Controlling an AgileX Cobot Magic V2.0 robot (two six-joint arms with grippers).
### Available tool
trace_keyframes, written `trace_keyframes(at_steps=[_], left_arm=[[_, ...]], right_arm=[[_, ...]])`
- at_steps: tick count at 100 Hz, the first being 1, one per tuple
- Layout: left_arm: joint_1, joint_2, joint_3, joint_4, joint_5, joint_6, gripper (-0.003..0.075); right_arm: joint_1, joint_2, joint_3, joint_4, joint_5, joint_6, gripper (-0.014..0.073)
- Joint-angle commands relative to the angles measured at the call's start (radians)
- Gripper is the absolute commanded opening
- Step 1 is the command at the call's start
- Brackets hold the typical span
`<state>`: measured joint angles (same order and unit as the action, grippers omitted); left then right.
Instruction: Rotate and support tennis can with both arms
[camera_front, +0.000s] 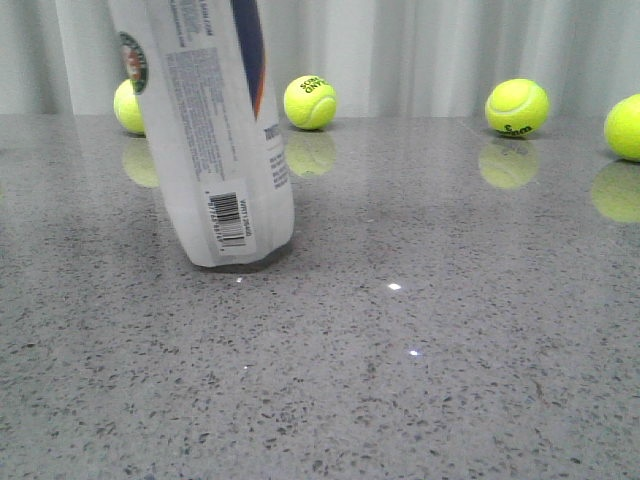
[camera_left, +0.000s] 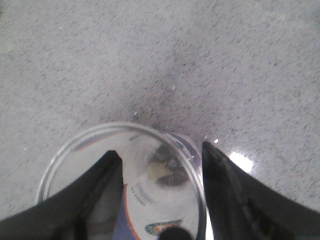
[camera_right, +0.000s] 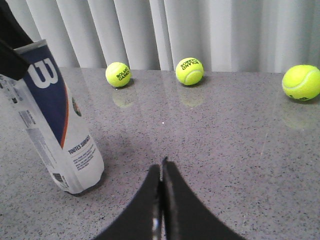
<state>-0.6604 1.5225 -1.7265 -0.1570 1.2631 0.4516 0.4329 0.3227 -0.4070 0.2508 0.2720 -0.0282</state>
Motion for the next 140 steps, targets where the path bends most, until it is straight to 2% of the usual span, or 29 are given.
trace_keyframes(at_steps=[1, 15, 43, 52, 66, 74, 98, 140], left_arm=[[-0.003, 0.001, -0.064, -0.086, -0.017, -0.011, 0.0358], [-0.003, 0.031, -0.100, -0.143, -0.017, -0.011, 0.0358], [-0.003, 0.027, -0.150, -0.145, -0.043, -0.001, 0.0349], [-0.003, 0.007, -0.155, -0.145, -0.105, -0.001, 0.0266], [-0.003, -0.045, -0.145, -0.137, -0.188, -0.012, -0.0013], [-0.003, -0.083, -0.112, -0.114, -0.236, -0.038, -0.0019], [-0.003, -0.270, 0.178, 0.056, -0.482, -0.252, -0.0019], [-0.003, -0.683, 0.774, 0.083, -0.811, -0.290, -0.0018]], right_arm=[[-0.006, 0.006, -0.025, 0.006, -0.084, -0.009, -0.0069], [-0.006, 0.006, -0.025, 0.006, -0.084, -0.009, -0.0069], [-0.006, 0.006, -0.025, 0.006, -0.084, -0.009, -0.0069], [-0.006, 0.006, -0.025, 0.006, -0.084, -0.009, -0.0069], [-0.006, 0.006, -0.025, 0.006, -0.084, -0.009, -0.0069], [-0.006, 0.006, -0.025, 0.006, -0.084, -0.009, -0.0069], [-0.006, 0.006, -0.025, 0.006, -0.084, -0.009, -0.0069], [-0.006, 0.006, -0.025, 0.006, -0.084, -0.009, -0.0069]])
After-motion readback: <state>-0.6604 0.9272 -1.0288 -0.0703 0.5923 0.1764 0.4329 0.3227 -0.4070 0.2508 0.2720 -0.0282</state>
